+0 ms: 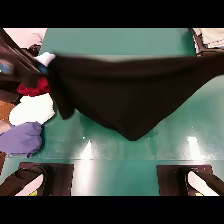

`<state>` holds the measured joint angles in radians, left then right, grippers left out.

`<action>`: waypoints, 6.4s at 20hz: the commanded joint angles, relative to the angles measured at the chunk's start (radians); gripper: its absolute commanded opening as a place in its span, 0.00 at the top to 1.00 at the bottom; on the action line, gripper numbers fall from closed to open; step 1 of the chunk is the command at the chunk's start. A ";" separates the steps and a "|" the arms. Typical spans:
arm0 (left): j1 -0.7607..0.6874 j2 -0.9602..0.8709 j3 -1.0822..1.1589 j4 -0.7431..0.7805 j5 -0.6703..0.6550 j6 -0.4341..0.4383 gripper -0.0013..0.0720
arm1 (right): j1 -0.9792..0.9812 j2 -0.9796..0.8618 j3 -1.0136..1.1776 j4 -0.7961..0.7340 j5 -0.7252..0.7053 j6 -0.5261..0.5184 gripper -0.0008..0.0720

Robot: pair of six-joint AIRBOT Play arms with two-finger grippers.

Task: Fold the shirts.

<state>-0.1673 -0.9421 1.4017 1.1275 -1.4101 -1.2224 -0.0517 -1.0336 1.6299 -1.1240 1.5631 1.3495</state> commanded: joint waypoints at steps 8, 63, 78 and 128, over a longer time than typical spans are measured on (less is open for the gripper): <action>0.001 0.000 -0.715 -0.169 0.007 0.073 0.21 | -0.002 0.084 -0.641 0.003 -0.170 -0.002 0.97; 0.182 0.093 0.691 -0.166 0.370 0.040 0.95 | -0.002 0.094 0.417 -0.006 -0.346 0.000 0.97; 0.182 -0.227 0.266 -0.076 0.222 -0.035 0.95 | -0.002 -0.222 0.125 -0.134 -0.048 0.022 0.97; 0.182 -0.085 0.452 -0.140 0.245 -0.063 0.95 | -0.002 -0.126 0.358 -0.204 -0.016 0.042 0.97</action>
<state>0.0147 -0.9112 1.9282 0.9897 -1.0897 -1.2835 -0.0536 -1.0035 1.9877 -1.3216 1.4097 1.3884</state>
